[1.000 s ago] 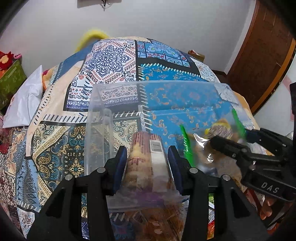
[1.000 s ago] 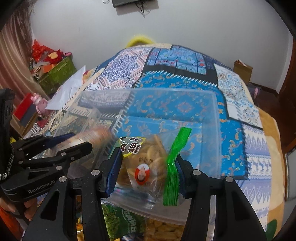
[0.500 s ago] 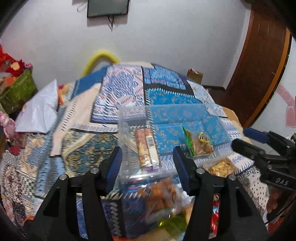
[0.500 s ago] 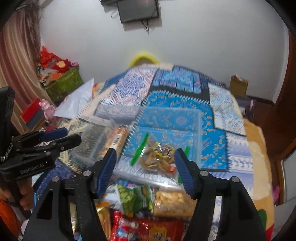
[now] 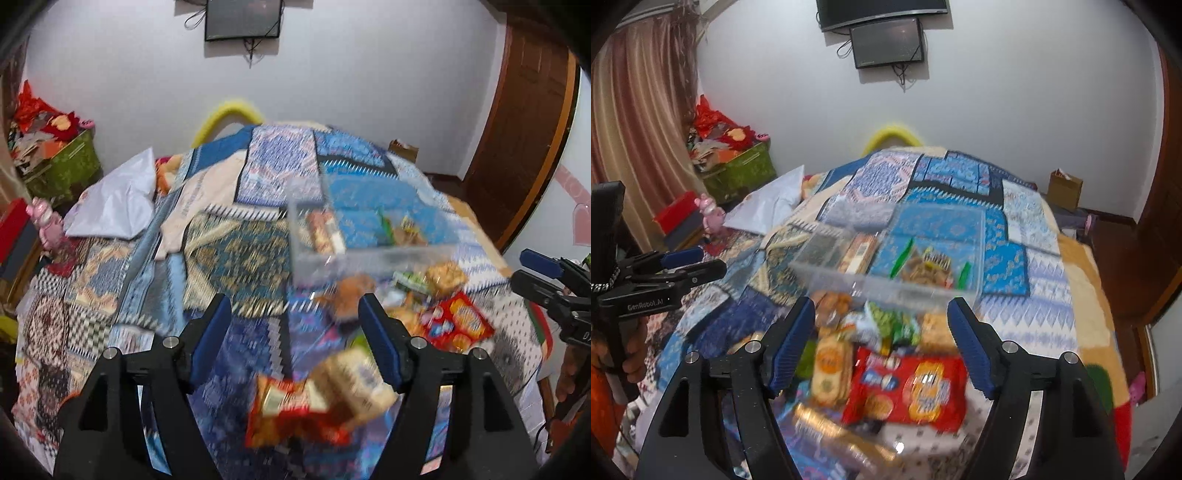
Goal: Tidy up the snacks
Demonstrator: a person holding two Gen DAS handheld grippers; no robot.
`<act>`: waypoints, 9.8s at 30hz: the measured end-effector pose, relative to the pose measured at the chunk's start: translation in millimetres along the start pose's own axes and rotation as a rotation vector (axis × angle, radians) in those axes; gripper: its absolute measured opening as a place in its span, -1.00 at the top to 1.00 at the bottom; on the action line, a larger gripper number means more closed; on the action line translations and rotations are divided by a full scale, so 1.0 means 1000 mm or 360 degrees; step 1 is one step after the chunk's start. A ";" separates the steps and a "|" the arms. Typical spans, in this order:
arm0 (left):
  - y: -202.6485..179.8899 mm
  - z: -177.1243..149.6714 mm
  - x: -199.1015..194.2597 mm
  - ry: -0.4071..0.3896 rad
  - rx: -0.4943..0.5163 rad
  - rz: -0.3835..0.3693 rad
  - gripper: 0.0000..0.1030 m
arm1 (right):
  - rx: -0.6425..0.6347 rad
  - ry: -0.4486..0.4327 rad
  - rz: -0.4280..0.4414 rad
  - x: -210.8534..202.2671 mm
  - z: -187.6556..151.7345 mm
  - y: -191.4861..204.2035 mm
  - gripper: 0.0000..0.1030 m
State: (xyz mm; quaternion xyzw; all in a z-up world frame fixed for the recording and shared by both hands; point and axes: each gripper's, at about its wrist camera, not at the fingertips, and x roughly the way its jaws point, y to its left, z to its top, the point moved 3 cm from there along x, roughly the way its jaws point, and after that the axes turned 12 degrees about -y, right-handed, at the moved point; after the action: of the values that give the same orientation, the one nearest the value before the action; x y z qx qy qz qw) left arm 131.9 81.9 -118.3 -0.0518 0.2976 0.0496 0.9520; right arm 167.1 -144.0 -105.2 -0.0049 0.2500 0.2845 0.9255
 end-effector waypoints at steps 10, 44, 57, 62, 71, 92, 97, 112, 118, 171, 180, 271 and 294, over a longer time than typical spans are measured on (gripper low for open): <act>0.019 -0.079 -0.001 0.0249 -0.0063 0.0041 -0.38 | 0.0010 0.0198 0.0070 0.003 -0.063 0.020 -0.39; 0.023 -0.102 0.028 0.0305 -0.0145 0.0079 -0.41 | -0.0048 0.0508 0.0204 0.042 -0.114 0.038 -0.32; 0.033 -0.078 0.036 0.0156 -0.0172 0.0085 -0.37 | 0.0113 0.0572 0.0332 0.048 -0.112 0.042 -0.04; 0.043 -0.082 0.026 0.0151 -0.0152 0.0145 -0.10 | -0.0063 0.0605 0.0334 0.041 -0.117 0.045 -0.05; 0.066 -0.101 -0.014 0.0146 -0.0212 0.0177 -0.12 | -0.0316 0.0602 0.0251 0.046 -0.128 0.060 -0.18; 0.059 -0.094 0.058 0.0263 -0.0220 0.0230 -0.42 | 0.0089 0.0507 0.0223 0.043 -0.121 0.039 0.20; 0.057 -0.113 0.034 0.0270 -0.0057 0.0169 -0.42 | 0.0140 0.0492 0.0212 0.038 -0.122 0.034 0.23; 0.065 -0.097 0.072 0.0446 -0.0550 0.0029 -0.52 | 0.0090 0.0496 0.0232 0.027 -0.117 0.031 0.18; 0.062 -0.092 0.096 0.0484 -0.0642 -0.0019 -0.52 | 0.0027 0.0558 0.0281 0.031 -0.120 0.028 0.18; -0.034 0.048 0.044 -0.0192 -0.0174 -0.0225 -0.15 | 0.0127 -0.0140 -0.0012 0.029 0.025 -0.029 0.34; -0.051 0.061 0.099 -0.0132 -0.0121 -0.0242 -0.15 | 0.0174 -0.0110 -0.0012 0.079 0.041 -0.046 0.34; -0.021 -0.104 0.075 0.0333 -0.0214 -0.0133 -0.07 | 0.0008 0.0362 -0.0184 0.055 -0.101 -0.049 -0.64; -0.020 -0.053 0.020 0.0068 -0.0241 -0.0155 -0.06 | 0.0096 0.0164 -0.0057 0.018 -0.061 -0.040 0.49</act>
State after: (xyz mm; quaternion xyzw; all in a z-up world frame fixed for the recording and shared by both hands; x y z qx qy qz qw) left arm 121.1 56.6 -171.2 -0.1391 0.3103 0.0244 0.9401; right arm 173.0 -176.7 -172.6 0.0039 0.3056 0.2597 0.9161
